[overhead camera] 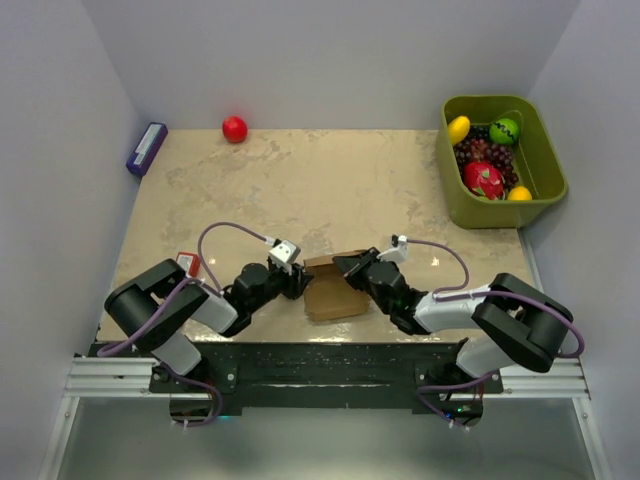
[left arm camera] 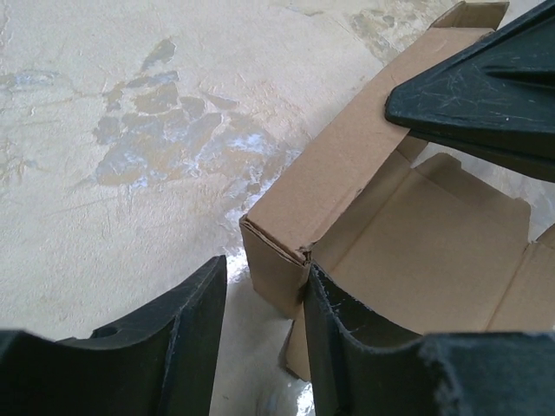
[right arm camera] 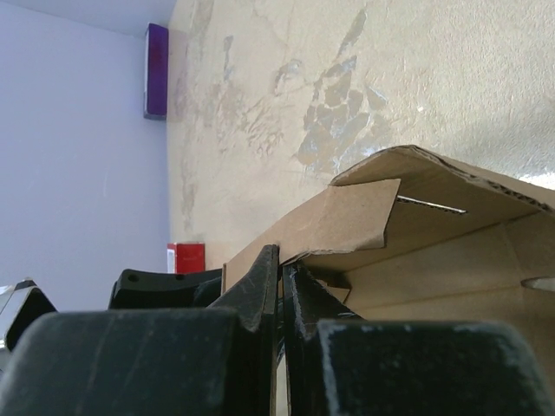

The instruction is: Fold the paper box

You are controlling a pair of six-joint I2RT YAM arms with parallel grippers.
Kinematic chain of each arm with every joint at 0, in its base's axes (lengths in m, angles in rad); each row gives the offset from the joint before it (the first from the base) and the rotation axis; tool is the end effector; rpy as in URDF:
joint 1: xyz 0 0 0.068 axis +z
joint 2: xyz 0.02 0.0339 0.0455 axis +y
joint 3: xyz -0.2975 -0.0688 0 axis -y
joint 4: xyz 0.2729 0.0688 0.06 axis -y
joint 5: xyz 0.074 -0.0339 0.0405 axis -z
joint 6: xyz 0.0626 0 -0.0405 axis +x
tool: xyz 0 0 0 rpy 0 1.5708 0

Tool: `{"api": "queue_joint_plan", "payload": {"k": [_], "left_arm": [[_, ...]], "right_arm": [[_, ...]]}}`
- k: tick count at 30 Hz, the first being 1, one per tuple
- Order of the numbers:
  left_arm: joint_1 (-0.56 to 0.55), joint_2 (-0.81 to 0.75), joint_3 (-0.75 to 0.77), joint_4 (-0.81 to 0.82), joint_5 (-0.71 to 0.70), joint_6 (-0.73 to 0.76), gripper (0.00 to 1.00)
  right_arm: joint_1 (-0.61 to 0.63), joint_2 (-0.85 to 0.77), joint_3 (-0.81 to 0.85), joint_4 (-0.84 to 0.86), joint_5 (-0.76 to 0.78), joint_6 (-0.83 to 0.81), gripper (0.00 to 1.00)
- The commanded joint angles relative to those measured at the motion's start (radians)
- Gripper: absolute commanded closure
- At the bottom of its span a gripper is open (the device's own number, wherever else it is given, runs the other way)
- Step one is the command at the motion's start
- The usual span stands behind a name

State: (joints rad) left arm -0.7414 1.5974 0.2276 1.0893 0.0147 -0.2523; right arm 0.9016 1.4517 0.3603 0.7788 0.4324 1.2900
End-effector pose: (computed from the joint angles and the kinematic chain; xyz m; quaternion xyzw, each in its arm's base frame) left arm 0.2003 -0.1847 0.1177 0.1977 0.7741 -0.2918 0.5258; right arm 0.1994 0.2098 0.1542 0.2763 0.7505 0.4318 0.4171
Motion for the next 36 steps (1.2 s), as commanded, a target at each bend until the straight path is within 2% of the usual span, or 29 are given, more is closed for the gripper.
{"api": "queue_joint_plan", "payload": {"k": [1, 5, 9, 10, 12, 14, 17, 20, 21, 23, 24, 27, 30, 36], "left_arm": [[0.000, 0.013, 0.030, 0.073, -0.111, 0.007, 0.60], [-0.035, 0.013, 0.070, -0.003, -0.186, 0.041, 0.70], [-0.119, 0.024, 0.104, -0.084, -0.358, 0.068, 0.79], [-0.130, 0.029, 0.111, -0.118, -0.393, 0.064, 0.86], [-0.145, 0.039, 0.136, -0.160, -0.458, 0.053, 0.90], [-0.150, 0.044, 0.157, -0.210, -0.484, 0.030, 0.99], [-0.147, 0.039, 0.196, -0.298, -0.510, -0.007, 1.00], [-0.139, 0.001, 0.240, -0.416, -0.500, -0.039, 1.00], [-0.119, -0.025, 0.249, -0.445, -0.452, -0.050, 1.00], [-0.069, -0.051, 0.275, -0.529, -0.385, -0.093, 1.00], [-0.052, -0.069, 0.282, -0.566, -0.313, -0.102, 1.00], [-0.003, -0.106, 0.305, -0.641, -0.236, -0.117, 1.00], [0.037, -0.132, 0.332, -0.705, -0.147, -0.117, 1.00], [0.111, -0.212, 0.366, -0.814, 0.052, -0.120, 1.00]], "right_arm": [[0.005, 0.019, 0.011, -0.098, -0.015, -0.029, 1.00], [0.005, 0.015, 0.022, -0.134, -0.009, -0.020, 1.00], [0.006, 0.007, 0.039, -0.179, 0.002, -0.011, 1.00], [0.006, 0.001, 0.039, -0.184, 0.008, -0.011, 1.00], [0.006, -0.005, 0.039, -0.193, 0.012, -0.012, 1.00], [0.007, -0.020, 0.048, -0.225, 0.017, -0.020, 1.00], [0.007, -0.057, 0.072, -0.285, 0.032, -0.058, 1.00], [0.008, -0.138, 0.101, -0.379, 0.040, -0.104, 0.82], [0.008, -0.164, 0.107, -0.404, 0.032, -0.122, 0.66], [0.006, -0.227, 0.129, -0.467, 0.013, -0.190, 0.52], [0.008, -0.288, 0.141, -0.502, 0.005, -0.216, 0.41], [0.006, -0.403, 0.221, -0.712, 0.032, -0.300, 0.28], [0.005, -0.476, 0.295, -0.910, 0.060, -0.377, 0.20], [0.002, -0.499, 0.381, -1.098, 0.017, -0.578, 0.20]]}}
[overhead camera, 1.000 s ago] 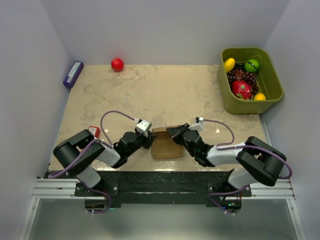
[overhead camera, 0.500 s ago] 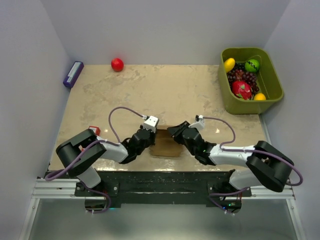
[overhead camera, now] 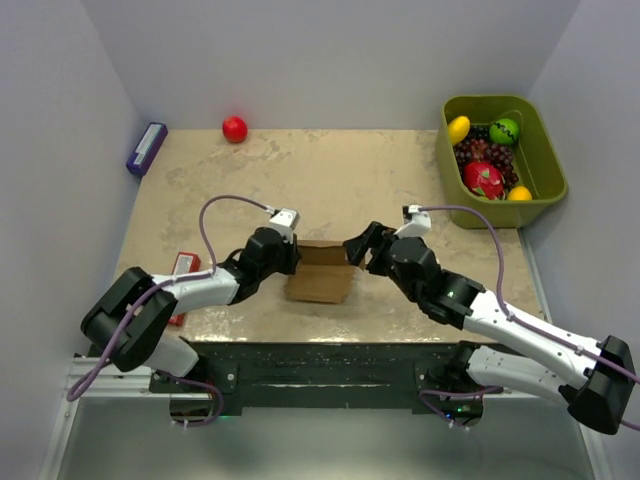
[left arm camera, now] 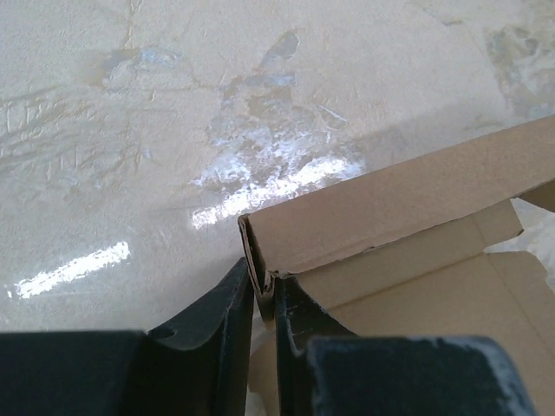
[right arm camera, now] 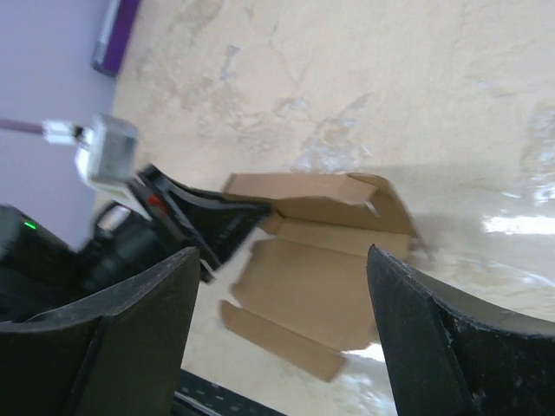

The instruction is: Fold the paper box

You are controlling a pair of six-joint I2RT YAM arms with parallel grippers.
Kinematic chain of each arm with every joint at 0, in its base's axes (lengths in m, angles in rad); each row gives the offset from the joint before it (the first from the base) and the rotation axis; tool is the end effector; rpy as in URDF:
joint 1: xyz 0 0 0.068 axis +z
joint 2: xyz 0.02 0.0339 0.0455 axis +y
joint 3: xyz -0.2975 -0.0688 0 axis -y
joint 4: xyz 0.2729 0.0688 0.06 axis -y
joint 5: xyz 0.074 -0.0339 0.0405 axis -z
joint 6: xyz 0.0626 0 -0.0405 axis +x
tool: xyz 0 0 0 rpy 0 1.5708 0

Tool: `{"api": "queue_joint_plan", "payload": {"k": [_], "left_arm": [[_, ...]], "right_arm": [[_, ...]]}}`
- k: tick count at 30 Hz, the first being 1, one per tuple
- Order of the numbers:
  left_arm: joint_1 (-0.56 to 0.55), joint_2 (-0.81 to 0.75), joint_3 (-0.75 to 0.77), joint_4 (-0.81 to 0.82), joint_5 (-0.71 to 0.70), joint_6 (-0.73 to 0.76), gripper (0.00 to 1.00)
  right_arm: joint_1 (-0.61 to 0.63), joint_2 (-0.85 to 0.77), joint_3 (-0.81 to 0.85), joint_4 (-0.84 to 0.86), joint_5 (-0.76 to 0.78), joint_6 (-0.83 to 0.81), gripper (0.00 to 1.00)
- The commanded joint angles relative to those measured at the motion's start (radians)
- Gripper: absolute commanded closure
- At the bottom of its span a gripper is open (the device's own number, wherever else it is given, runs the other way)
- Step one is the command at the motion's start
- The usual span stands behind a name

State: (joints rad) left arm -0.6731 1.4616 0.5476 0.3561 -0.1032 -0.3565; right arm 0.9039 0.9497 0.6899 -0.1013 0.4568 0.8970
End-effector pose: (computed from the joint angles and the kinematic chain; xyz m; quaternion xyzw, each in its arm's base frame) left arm 0.2521 -0.1928 0.1576 0.1130 0.8663 -0.1993 0.4438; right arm 0.1750 0.1776 0.2973 0.1260 0.8017 0.3183 0.4900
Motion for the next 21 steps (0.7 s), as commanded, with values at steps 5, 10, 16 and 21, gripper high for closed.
{"api": "queue_joint_plan", "payload": {"k": [5, 10, 16, 21], "left_arm": [[0.079, -0.135, 0.080, -0.181, 0.235, -0.001, 1.00], [0.084, -0.165, 0.087, -0.238, 0.254, 0.002, 1.00], [0.084, -0.198, 0.094, -0.267, 0.257, 0.008, 1.00], [0.084, -0.218, 0.092, -0.270, 0.269, 0.016, 1.00]], "right_arm": [[0.001, -0.003, 0.071, -0.281, -0.061, -0.296, 0.24], [0.003, 0.012, 0.056, -0.272, -0.049, -0.331, 0.28], [0.020, 0.072, 0.036, -0.172, -0.012, -0.351, 0.32], [0.046, 0.121, 0.033, -0.097, 0.028, -0.363, 0.44]]}}
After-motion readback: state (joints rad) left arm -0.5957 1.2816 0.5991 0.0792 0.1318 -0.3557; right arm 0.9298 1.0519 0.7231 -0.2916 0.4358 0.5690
